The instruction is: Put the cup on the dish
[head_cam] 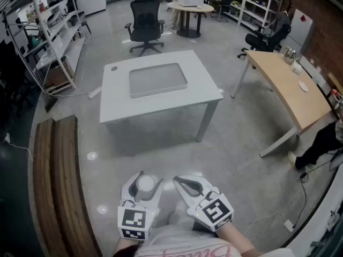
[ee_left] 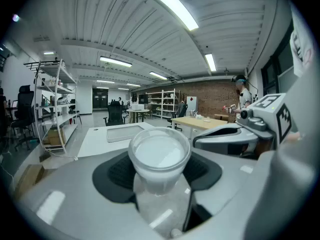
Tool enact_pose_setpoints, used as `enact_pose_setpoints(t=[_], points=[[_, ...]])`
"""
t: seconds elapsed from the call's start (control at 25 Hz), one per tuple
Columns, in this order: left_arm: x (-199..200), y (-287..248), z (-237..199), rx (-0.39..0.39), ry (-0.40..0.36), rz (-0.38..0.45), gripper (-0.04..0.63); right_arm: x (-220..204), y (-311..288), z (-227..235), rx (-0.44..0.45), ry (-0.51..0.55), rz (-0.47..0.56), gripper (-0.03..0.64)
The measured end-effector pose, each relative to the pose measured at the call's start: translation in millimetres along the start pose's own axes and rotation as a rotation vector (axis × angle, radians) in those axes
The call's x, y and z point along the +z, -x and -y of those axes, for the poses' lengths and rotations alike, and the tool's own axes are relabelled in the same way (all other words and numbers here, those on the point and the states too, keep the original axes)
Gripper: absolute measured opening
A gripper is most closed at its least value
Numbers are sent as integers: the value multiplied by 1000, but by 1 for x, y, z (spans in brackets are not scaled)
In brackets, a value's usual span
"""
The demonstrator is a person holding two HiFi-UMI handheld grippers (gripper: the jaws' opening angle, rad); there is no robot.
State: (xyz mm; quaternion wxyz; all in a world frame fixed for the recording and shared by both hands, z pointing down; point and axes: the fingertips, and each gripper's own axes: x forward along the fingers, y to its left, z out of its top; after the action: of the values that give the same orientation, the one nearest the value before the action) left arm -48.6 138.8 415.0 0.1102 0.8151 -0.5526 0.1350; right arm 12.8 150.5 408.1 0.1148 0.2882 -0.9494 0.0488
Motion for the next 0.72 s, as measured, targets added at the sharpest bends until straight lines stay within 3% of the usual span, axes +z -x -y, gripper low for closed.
enact_pose_setpoints(t=[0.4,0.72], points=[[3,10,9,-30,-23,-6,256,1,6,-10,-14,12,3,2],[23,-8,5,28,-10,45,256,14,1,9,37,62,31,2]])
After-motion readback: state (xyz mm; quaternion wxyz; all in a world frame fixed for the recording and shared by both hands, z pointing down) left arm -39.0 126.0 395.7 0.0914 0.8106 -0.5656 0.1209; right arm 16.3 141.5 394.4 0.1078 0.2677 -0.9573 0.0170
